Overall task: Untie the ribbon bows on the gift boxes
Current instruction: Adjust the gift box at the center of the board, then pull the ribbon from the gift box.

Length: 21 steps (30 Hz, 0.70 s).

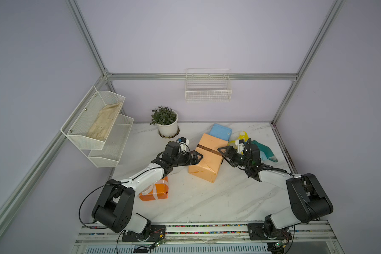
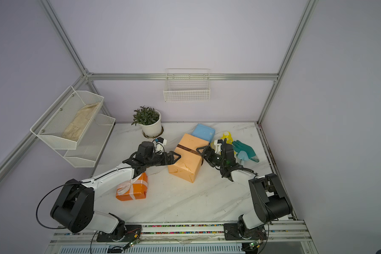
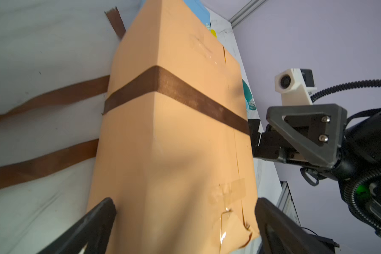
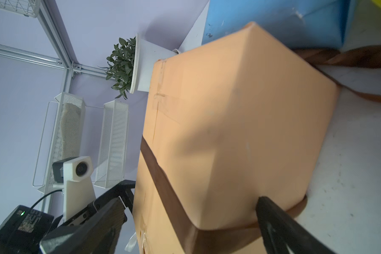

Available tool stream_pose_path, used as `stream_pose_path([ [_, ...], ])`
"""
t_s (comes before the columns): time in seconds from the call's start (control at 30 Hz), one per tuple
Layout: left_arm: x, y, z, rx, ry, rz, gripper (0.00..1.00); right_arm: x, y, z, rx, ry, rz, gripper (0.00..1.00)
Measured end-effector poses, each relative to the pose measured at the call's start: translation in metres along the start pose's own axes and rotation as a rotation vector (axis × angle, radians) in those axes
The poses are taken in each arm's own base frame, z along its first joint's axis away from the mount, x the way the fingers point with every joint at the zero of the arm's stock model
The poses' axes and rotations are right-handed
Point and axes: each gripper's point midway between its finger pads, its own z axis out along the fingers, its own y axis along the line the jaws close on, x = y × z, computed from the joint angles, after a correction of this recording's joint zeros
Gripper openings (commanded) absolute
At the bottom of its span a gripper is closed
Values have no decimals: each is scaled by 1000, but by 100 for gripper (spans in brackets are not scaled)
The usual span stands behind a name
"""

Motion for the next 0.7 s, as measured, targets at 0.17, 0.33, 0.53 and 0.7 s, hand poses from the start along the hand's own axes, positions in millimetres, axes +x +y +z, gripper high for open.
stream_pose_path([
  [0.17, 18, 9, -6, -46, 17, -24, 100, -10, 7, -20, 133, -17, -130, 86],
  [0.33, 2, 24, -15, -148, -40, 19, 100, -43, 57, -51, 205, -79, -361, 56],
  [0.53, -34, 35, -3, -207, -74, 42, 100, -34, 84, -24, 309, 60, -582, 60],
  [0.7, -48, 36, 4, -203, -79, 65, 100, 1, 75, 5, 365, 281, -691, 61],
])
